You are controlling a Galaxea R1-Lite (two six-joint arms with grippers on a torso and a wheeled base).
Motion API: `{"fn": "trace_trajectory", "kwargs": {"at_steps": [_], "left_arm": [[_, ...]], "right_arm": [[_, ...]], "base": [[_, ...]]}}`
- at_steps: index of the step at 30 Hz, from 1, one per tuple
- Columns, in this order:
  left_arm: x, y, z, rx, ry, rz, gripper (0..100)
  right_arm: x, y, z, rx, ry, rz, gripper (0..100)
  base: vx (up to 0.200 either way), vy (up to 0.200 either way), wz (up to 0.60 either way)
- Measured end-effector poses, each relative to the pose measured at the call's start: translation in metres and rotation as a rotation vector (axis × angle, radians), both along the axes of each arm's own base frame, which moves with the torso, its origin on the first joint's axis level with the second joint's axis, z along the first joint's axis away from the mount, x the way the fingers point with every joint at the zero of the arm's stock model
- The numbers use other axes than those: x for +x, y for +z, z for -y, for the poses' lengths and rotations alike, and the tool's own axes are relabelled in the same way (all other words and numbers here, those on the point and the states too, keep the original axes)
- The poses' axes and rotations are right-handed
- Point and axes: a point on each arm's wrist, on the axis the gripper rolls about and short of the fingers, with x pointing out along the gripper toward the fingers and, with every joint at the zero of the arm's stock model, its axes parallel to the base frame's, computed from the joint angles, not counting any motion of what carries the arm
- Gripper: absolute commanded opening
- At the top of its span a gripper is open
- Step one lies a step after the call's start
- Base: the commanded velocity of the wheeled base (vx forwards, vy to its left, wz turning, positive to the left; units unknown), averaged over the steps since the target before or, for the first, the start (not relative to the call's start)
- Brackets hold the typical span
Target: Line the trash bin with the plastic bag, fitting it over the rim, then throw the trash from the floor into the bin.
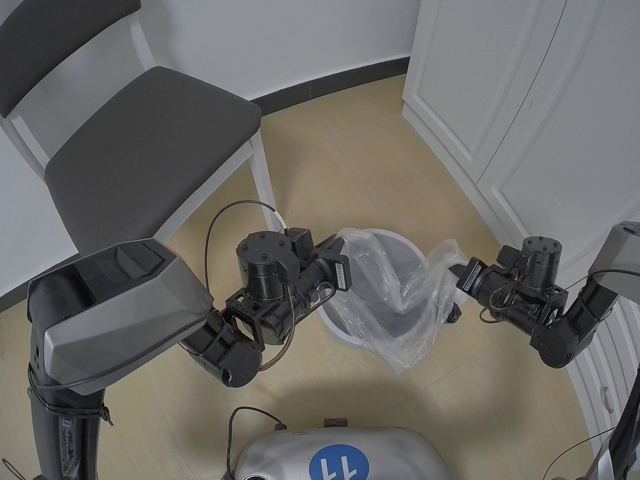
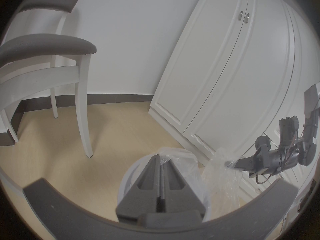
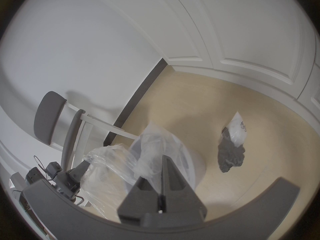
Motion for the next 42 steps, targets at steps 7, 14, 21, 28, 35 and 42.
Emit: {"fn": "trace_trajectory", "kwargs": {"at_steps": [7, 14, 21, 28, 35, 42], "left_arm": [[0.009, -0.005, -0.012, 0.010, 0.017, -0.014, 0], [0.007, -0.011, -0.027, 0.048, 0.020, -0.068, 0], [-0.003, -0.010, -0.040, 0.107, 0.022, -0.151, 0], [-0.016, 0.000, -0.047, 0.147, 0.019, -0.198, 0], [-0.019, 0.004, -0.055, 0.153, 0.022, -0.209, 0], [-0.025, -0.002, -0.063, 0.193, 0.020, -0.229, 0]], "right_arm": [[0.000, -0.006, 0.023, -0.144, -0.016, 0.018, 0], [-0.008, -0.014, 0.039, -0.284, -0.019, 0.012, 0], [-0.020, -0.022, 0.045, -0.394, 0.005, -0.008, 0], [-0.026, -0.030, 0.056, -0.498, 0.012, -0.022, 0], [-0.031, -0.039, 0.074, -0.619, 0.009, -0.051, 0], [-0.037, -0.048, 0.084, -0.685, 0.017, -0.086, 0]], "base": [[0.000, 0.000, 0.00], [0.000, 0.000, 0.00], [0.000, 0.000, 0.00], [0.000, 0.000, 0.00], [0.000, 0.000, 0.00], [0.000, 0.000, 0.00]]}}
